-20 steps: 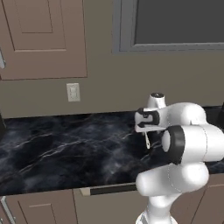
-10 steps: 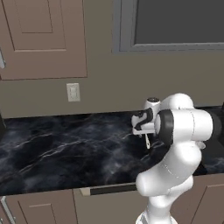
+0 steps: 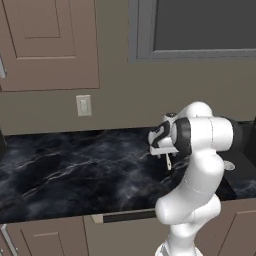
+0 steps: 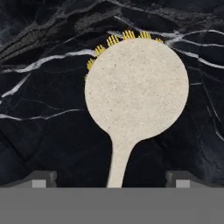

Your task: Grab the spray bottle from the shelves, then place it next to the cutting board for sanitizing. Then grab the dish brush from the countertop next to the sink and place it next to the cutting board.

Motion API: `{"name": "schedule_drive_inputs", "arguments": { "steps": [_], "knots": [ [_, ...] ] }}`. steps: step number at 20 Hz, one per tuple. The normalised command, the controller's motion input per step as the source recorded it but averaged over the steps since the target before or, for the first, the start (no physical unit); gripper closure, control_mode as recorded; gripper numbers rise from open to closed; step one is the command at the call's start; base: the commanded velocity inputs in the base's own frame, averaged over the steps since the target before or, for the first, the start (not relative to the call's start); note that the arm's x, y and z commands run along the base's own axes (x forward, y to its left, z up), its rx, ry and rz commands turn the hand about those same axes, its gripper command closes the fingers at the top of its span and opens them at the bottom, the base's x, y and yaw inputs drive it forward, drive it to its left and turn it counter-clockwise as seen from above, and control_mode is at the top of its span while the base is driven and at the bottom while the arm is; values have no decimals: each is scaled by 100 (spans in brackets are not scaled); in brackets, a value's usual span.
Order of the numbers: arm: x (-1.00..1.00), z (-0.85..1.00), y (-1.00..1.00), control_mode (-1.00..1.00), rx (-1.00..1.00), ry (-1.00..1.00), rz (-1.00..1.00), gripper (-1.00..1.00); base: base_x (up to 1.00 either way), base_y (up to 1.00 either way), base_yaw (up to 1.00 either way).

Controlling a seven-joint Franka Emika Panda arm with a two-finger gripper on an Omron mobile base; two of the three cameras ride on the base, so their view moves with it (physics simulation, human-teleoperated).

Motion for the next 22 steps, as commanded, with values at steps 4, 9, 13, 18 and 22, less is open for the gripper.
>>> {"name": "schedule_drive_inputs", "arguments": {
  "steps": [4, 9, 13, 18, 22],
  "knots": [
    [27, -33, 0, -100, 0, 3, 0, 100, 0, 0, 0],
    [13, -23, 0, -100, 0, 1, 0, 100, 0, 0, 0],
    [2, -10, 2, -100, 0, 0, 0, 100, 0, 0, 0],
    [-44, 16, -6, -100, 0, -26, 0, 100, 0, 0, 0],
    [-74, 59, -25, -100, 7, -37, 0, 100, 0, 0, 0]
  ]
}}
